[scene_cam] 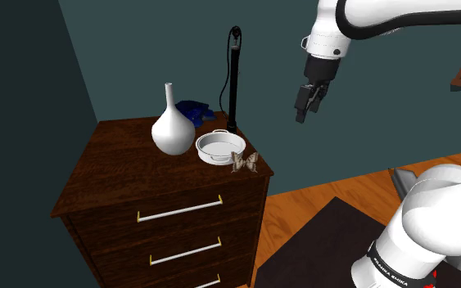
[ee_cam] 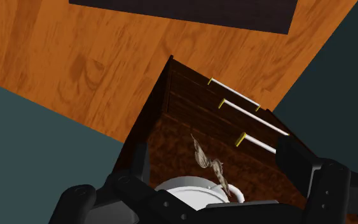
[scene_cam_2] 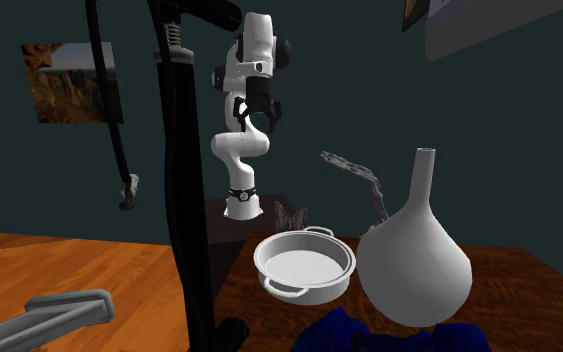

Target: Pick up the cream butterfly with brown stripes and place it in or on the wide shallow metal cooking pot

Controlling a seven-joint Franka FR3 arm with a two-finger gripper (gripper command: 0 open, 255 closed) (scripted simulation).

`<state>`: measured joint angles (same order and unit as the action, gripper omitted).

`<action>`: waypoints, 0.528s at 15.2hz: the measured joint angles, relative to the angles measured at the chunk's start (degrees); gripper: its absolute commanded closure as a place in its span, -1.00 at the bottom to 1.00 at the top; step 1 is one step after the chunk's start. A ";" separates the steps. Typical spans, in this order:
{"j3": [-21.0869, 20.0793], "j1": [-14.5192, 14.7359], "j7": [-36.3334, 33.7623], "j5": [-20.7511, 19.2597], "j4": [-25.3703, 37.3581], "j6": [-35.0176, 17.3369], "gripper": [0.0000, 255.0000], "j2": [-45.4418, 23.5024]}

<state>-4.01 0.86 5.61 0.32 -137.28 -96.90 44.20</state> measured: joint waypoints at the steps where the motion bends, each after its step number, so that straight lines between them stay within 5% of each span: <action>1: 0.00 0.00 0.00 0.00 0.00 0.00 -1.00 0.00; 8: -0.18 2.42 7.18 -2.22 -2.91 -11.93 -1.00 -9.07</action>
<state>-4.19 3.28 12.79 -1.90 -140.18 -108.84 35.13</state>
